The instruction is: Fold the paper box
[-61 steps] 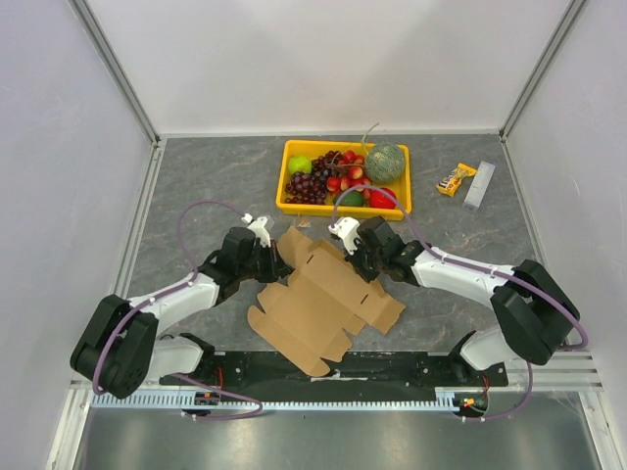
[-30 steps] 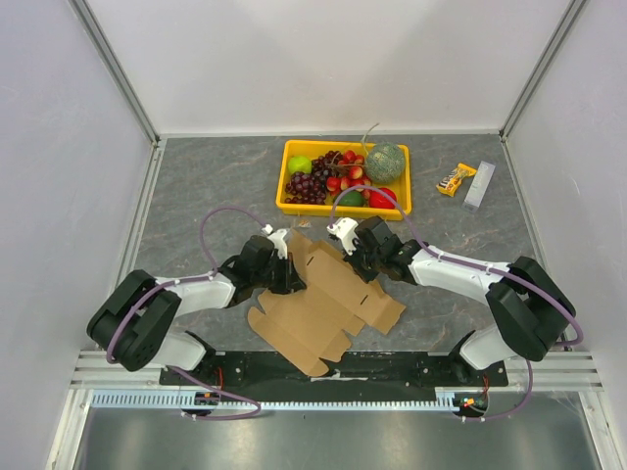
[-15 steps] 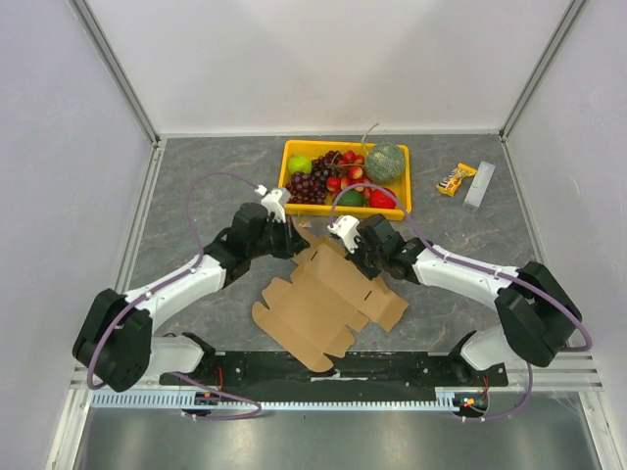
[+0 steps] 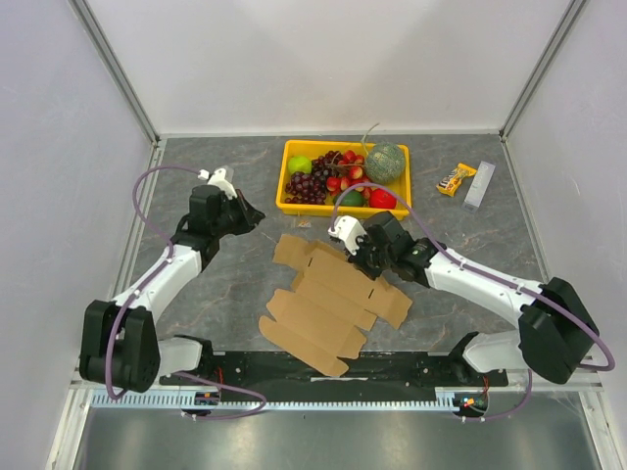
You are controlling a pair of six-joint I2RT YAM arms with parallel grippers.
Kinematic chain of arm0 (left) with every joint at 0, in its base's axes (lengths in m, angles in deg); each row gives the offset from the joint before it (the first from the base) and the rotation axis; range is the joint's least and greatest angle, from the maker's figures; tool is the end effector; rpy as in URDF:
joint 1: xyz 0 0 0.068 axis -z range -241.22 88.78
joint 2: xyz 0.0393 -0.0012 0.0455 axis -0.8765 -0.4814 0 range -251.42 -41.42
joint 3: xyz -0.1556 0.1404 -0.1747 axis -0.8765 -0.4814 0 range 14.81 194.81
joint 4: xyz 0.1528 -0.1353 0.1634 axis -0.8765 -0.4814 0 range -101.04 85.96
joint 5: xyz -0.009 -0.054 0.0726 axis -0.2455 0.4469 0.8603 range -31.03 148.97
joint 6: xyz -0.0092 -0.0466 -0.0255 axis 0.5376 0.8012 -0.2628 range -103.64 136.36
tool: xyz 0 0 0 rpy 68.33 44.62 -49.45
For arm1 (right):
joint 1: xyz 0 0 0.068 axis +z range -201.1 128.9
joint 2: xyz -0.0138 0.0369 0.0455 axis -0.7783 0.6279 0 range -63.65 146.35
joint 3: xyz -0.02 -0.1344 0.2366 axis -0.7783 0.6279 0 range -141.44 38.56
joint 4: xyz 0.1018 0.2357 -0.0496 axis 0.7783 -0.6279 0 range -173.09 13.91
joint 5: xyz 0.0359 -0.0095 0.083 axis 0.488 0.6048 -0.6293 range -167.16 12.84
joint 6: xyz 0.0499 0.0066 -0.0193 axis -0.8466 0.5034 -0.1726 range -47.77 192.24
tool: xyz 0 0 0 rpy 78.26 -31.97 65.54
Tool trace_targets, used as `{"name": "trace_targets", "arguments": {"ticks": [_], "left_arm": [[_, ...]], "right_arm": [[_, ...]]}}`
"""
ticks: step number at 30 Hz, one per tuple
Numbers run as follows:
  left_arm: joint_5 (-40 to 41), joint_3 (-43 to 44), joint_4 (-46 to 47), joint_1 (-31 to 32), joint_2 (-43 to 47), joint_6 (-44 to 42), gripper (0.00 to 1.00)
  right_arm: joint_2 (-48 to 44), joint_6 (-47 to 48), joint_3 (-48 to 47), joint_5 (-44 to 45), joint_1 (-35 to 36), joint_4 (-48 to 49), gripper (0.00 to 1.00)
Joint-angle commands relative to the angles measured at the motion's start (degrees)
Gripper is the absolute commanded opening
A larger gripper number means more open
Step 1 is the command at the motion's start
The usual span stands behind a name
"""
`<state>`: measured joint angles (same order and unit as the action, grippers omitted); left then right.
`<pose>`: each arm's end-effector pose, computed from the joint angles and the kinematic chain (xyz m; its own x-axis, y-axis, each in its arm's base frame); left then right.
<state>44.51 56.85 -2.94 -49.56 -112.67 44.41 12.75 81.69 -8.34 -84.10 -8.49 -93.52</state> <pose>0.2664 -0.0641 0.2453 -0.6007 -0.3410 -0.7231 0.1461 0.8424 -0.5186 0.1998 0.1897 0.2217 -0.4098 -0.5989 -0.6881 -0.8112 0.5842 -0.0253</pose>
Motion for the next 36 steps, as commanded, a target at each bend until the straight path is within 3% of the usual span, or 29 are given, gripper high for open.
{"name": "trace_targets", "arguments": {"ticks": [1, 10, 15, 21, 29, 36], "left_arm": [[-0.31, 2.43, -0.4, -0.41, -2.84, 1.48, 0.02], [-1.01, -0.55, 2.05, -0.5, -6.89, 2.53, 0.02], [-8.81, -1.96, 7.05, -0.58, -8.47, 2.71, 0.02], [-19.28, -6.0, 12.69, -0.15, -8.56, 3.5, 0.05], [-23.16, -12.94, 20.07, 3.01, -5.05, 4.38, 0.14], [-24.12, -19.8, 30.17, 3.19, -1.45, 6.39, 0.28]], "right_arm": [[-2.48, 3.11, -3.03, -5.27, 0.63, -1.82, 0.0], [-7.75, 5.84, -2.41, -13.26, 0.72, -1.2, 0.0], [-8.55, 6.28, -2.24, -16.35, 0.72, -0.76, 0.0], [-9.25, 4.53, -1.53, -12.84, 0.72, 1.52, 0.0], [-5.66, 2.59, -3.11, -8.18, 0.72, 1.52, 0.0], [-2.57, -0.4, -4.96, 0.16, 2.3, -0.67, 0.0]]}}
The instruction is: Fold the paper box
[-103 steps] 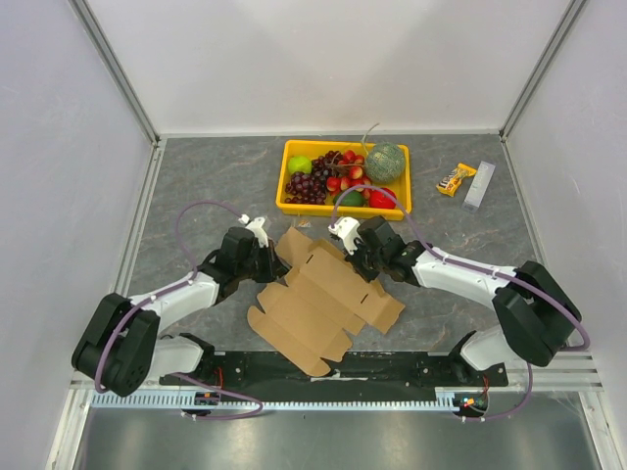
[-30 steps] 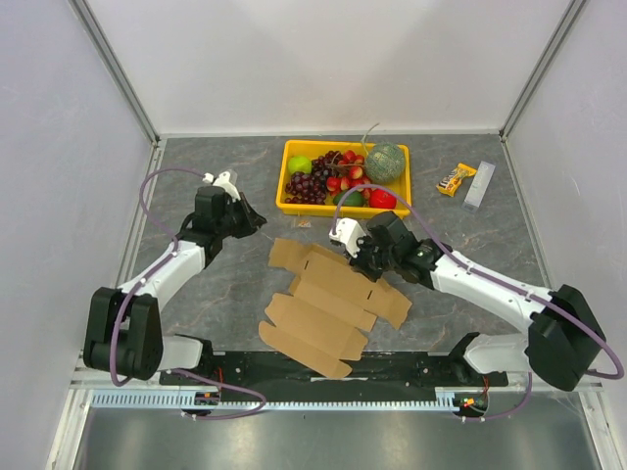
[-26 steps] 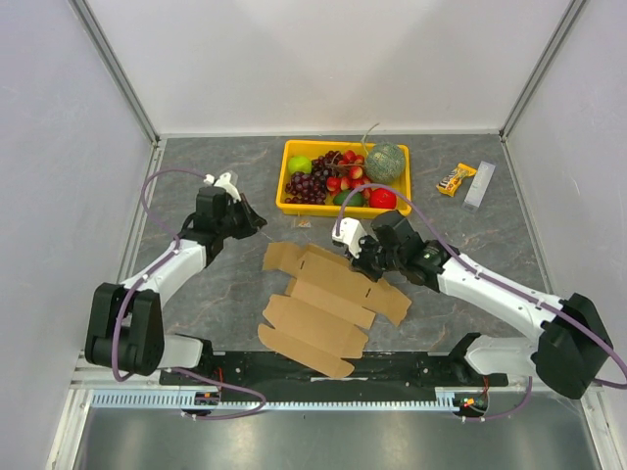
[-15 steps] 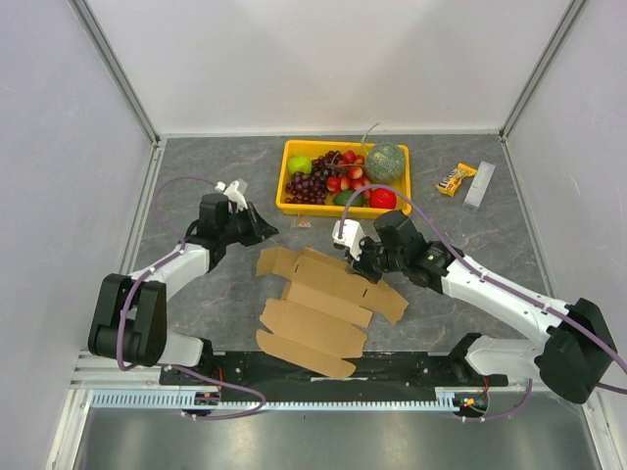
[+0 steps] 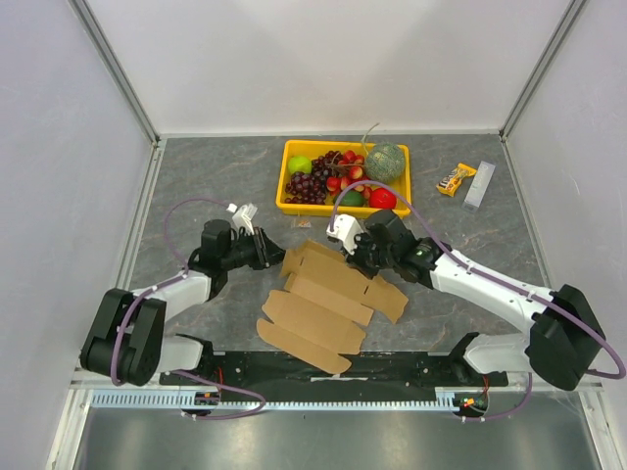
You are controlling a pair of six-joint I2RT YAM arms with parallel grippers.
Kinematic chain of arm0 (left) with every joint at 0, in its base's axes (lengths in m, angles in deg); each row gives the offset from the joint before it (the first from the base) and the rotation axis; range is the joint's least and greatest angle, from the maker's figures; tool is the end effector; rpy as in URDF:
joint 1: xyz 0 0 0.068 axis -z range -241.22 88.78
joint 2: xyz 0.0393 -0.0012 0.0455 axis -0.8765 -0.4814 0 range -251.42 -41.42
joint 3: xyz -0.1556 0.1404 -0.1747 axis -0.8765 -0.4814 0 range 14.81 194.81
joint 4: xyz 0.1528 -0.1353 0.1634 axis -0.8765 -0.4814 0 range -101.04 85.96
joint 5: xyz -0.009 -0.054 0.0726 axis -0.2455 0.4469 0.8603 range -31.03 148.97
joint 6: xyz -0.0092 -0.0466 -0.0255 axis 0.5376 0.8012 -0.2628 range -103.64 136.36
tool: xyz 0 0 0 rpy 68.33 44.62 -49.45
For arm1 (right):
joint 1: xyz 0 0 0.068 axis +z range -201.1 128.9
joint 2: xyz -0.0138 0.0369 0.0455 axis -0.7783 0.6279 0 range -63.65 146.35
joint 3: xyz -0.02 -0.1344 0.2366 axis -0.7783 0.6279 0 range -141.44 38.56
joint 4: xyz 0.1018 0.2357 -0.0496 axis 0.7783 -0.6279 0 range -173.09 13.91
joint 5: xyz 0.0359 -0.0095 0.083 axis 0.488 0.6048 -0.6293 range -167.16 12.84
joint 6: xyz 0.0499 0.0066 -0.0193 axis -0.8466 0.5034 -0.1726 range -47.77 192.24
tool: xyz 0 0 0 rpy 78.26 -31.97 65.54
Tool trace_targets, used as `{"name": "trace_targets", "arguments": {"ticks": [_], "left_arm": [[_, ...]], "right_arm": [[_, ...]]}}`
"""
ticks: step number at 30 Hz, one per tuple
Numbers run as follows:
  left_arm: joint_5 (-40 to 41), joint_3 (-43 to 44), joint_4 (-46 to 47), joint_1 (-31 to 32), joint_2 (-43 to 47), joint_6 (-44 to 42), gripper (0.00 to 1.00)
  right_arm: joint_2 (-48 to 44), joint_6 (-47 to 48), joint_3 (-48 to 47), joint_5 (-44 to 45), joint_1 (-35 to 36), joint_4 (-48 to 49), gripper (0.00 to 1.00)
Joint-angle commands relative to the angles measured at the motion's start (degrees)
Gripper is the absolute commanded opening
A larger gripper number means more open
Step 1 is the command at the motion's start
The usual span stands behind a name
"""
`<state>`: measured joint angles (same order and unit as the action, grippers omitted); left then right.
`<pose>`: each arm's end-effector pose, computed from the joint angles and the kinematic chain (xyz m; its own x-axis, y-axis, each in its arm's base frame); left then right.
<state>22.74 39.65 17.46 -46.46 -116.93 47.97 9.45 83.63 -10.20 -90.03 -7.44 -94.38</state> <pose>0.2318 -0.0829 0.1676 -0.7707 -0.2341 -0.5927 0.3530 0.6174 -0.7030 0.1908 0.1930 0.2461 -0.3237 -0.5755 -0.7510 -0.8729 0.4880 0.0023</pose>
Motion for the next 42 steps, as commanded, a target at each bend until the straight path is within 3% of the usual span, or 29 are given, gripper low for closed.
{"name": "trace_targets", "arguments": {"ticks": [1, 12, 34, 42], "left_arm": [[-2.62, -3.3, 11.27, 0.18, 2.99, 3.1, 0.29], [-6.49, -7.08, 24.02, 0.44, -2.54, 4.86, 0.31], [-9.03, -5.07, 33.87, 0.0, -14.75, 5.21, 0.32], [-14.04, -4.8, 42.04, -2.46, -19.94, 9.25, 0.33]], "right_arm": [[0.64, -2.69, -2.93, 6.88, 1.51, 0.35, 0.0], [1.25, -1.82, -2.93, 15.49, 3.45, 1.06, 0.0], [5.21, 4.6, -0.56, 25.61, 7.67, 2.2, 0.05], [4.51, 4.95, 0.41, 26.4, 8.02, 2.99, 0.0]]}}
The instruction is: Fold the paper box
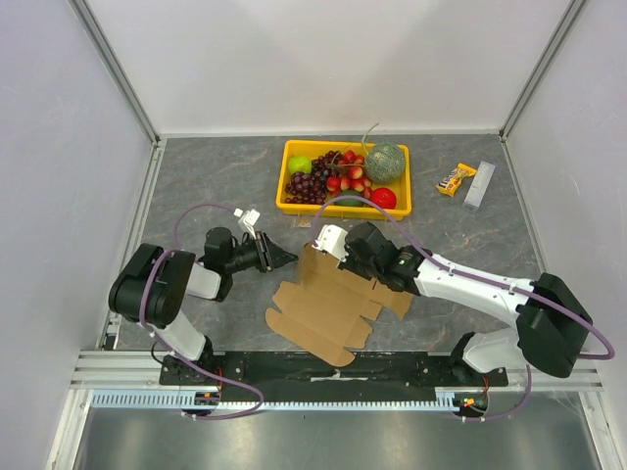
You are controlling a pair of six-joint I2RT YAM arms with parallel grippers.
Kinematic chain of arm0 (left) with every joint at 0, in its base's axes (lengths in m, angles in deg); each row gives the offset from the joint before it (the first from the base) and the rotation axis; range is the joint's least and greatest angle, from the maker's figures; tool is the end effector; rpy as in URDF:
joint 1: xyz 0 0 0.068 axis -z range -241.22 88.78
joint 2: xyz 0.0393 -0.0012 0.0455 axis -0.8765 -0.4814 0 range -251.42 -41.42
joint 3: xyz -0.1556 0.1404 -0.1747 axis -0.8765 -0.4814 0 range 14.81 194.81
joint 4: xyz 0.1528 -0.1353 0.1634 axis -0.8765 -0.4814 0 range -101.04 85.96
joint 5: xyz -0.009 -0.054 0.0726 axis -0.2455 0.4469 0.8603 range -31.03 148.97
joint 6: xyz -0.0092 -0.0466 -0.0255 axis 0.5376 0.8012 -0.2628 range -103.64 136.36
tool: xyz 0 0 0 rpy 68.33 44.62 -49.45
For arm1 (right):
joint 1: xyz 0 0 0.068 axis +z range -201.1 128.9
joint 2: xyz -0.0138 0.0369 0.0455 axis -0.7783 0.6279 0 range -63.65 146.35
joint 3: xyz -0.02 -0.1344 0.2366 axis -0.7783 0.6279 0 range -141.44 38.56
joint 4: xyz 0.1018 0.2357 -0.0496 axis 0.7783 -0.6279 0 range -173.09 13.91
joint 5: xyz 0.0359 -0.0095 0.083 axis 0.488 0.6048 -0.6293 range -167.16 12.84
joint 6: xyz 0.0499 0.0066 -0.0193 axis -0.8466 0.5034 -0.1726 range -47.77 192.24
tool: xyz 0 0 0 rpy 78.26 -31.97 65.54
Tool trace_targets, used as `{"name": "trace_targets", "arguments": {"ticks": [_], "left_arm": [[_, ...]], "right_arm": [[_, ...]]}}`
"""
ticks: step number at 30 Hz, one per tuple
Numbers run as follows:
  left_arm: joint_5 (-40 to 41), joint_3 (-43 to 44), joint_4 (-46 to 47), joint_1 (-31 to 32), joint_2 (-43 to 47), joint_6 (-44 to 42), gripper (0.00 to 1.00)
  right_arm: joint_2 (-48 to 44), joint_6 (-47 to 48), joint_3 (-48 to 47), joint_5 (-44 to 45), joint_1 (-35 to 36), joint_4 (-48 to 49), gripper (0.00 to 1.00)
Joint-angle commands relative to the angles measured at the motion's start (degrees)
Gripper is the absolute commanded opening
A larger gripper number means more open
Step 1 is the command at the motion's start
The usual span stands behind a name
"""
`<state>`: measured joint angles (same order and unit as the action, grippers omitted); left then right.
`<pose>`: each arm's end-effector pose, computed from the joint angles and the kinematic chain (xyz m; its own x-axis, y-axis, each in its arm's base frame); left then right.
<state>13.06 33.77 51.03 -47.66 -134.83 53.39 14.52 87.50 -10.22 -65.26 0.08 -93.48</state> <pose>0.2393 -0.0840 0.1244 -0.7524 -0.2495 -0.6096 0.4618 0.4600 -0.7583 0.1834 0.2162 0.2246 -0.2631 -0.7383 -0.6210 -0.7704 0.5482 -0.3254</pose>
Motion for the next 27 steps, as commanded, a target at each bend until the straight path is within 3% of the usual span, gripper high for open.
{"name": "trace_targets", "arguments": {"ticks": [1, 27], "left_arm": [[-4.97, 1.08, 9.52, -1.43, -2.57, 4.53, 0.36], [-6.91, -3.75, 14.72, -1.78, -1.34, 5.59, 0.43]], "right_arm": [[-0.48, 1.34, 0.43, 1.72, 0.59, 2.01, 0.0], [-4.43, 6.18, 2.81, 11.82, 8.41, 3.68, 0.0]]}}
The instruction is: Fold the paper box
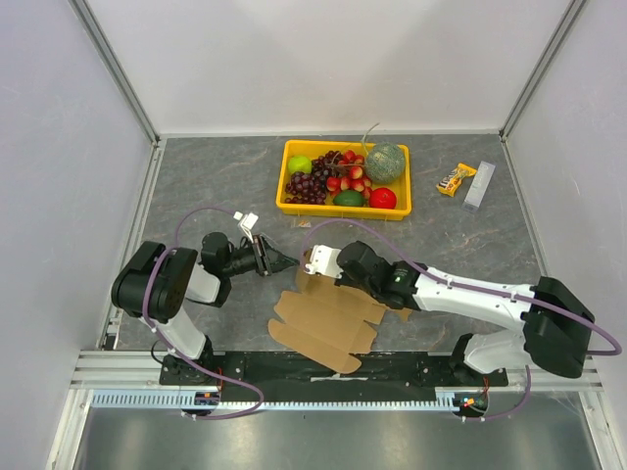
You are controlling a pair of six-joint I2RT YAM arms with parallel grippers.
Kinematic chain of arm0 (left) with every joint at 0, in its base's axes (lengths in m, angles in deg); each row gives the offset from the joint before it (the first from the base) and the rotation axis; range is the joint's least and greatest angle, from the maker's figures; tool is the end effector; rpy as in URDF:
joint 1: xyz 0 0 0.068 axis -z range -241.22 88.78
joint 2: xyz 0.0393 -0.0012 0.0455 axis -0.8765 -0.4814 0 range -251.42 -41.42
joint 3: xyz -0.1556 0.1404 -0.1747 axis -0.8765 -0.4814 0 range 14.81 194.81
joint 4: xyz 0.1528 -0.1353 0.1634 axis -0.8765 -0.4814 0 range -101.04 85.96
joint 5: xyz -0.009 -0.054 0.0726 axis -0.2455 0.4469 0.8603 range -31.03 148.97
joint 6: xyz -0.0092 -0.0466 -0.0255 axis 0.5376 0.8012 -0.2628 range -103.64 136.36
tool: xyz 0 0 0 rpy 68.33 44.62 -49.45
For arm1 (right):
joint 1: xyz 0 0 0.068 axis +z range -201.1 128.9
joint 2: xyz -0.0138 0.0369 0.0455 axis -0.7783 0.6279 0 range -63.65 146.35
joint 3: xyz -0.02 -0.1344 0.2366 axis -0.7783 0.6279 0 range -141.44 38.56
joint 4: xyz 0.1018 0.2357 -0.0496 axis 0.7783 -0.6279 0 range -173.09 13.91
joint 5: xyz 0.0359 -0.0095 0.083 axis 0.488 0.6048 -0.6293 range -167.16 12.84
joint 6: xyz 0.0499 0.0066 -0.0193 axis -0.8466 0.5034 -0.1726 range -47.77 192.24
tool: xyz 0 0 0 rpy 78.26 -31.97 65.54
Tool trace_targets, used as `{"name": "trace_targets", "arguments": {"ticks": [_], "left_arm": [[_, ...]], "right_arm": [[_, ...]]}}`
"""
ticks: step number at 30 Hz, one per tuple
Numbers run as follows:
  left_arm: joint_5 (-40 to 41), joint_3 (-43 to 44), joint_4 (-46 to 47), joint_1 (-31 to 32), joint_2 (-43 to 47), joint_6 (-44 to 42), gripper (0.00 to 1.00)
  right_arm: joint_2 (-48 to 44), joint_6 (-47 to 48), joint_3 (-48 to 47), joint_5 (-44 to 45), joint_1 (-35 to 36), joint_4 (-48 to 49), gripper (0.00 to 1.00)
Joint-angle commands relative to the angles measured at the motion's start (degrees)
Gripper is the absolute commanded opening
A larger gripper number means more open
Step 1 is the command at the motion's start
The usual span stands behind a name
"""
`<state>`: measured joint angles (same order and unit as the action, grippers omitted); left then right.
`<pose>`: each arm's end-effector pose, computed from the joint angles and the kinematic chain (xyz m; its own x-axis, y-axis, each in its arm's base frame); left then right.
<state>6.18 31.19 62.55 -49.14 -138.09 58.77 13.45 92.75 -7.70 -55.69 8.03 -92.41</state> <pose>0.2325 -0.0788 0.1218 -0.7667 -0.2529 -0.5901 0.4959 0.3505 -0.7945 0.1523 0.2295 0.2181 -0.1170 -0.8318 -0.5427 -0.7604 0.4265 -0.4898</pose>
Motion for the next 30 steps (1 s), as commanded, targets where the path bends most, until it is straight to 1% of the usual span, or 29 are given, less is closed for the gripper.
{"name": "trace_targets", "arguments": {"ticks": [1, 5, 9, 12, 18, 23, 30], "left_arm": [[0.15, -1.35, 3.28, -0.3, 2.09, 0.13, 0.44], [0.15, -1.7, 4.51, -0.3, 2.27, 0.74, 0.47], [-0.9, -1.79, 5.83, -0.21, 1.74, 0.92, 0.48], [-2.05, -2.14, 7.59, -0.3, 1.56, 1.27, 0.49], [-1.87, -2.85, 9.35, -0.38, 0.34, 2.14, 0.5], [-2.4, -2.06, 12.16, -0.56, -2.65, 3.37, 0.51], [-5.39, -2.4, 22.08, -0.56, -8.01, 7.33, 0.54]], "right_arm": [[-3.8, 1.02, 0.38, 2.6, 0.46, 2.52, 0.0], [-4.42, 1.11, -0.06, 2.79, 0.46, 1.21, 0.0], [-5.82, 3.83, 2.22, 0.14, 0.98, 2.34, 0.0], [-6.7, 3.66, 3.1, 2.6, 1.25, 3.92, 0.0], [-7.66, 6.03, 4.51, 6.56, 1.25, 4.45, 0.0], [-9.16, 6.38, 5.39, 6.3, 1.25, 4.8, 0.0], [-9.69, 5.94, 6.18, 6.65, 1.86, 4.89, 0.0]]}}
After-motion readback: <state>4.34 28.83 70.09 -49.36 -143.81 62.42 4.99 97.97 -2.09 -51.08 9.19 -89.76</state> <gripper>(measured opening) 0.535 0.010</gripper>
